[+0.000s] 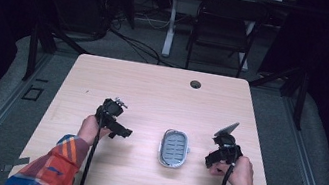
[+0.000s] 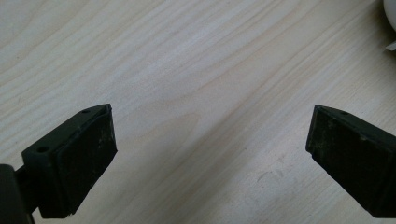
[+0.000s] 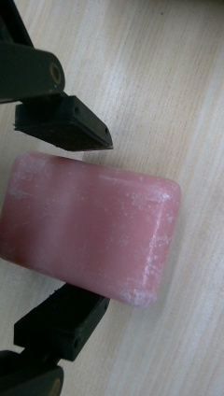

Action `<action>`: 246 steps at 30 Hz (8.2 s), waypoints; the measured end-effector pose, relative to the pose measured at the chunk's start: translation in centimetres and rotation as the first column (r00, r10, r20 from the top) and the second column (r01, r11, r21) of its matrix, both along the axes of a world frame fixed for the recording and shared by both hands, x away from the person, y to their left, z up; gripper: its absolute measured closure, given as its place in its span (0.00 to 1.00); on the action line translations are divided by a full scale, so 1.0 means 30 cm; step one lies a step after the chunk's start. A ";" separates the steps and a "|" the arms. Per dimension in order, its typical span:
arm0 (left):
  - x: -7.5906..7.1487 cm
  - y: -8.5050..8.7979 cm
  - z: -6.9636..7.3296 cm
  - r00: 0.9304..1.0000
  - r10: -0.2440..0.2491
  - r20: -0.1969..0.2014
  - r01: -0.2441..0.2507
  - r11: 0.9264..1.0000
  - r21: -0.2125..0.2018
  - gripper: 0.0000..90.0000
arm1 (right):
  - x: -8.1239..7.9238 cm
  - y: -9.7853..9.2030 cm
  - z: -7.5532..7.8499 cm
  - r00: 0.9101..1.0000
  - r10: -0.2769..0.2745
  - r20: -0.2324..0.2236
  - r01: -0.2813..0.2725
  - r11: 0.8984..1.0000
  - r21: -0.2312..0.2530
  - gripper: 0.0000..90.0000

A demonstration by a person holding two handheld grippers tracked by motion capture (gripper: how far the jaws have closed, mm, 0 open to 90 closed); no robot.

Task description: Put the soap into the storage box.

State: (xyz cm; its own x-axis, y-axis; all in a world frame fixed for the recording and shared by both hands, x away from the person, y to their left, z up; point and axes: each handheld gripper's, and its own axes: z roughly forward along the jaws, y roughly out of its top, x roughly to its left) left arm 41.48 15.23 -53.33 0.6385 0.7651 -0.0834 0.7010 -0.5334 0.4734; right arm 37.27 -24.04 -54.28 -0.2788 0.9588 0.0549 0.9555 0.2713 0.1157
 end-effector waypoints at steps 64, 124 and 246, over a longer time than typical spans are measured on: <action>-0.001 0.002 0.000 1.000 -0.003 -0.002 0.003 1.000 0.001 0.02 | 0.042 0.039 0.211 0.988 0.150 0.022 -0.149 0.988 -0.047 0.41; -0.003 0.002 -0.001 1.000 -0.015 -0.005 0.015 1.000 -0.003 0.03 | 0.085 0.231 0.330 0.955 0.292 0.047 -0.285 0.953 -0.105 0.41; -0.004 -0.002 -0.003 1.000 -0.023 -0.010 0.023 1.000 -0.003 0.03 | 0.055 0.307 0.320 0.919 0.379 0.111 -0.381 0.925 0.000 0.37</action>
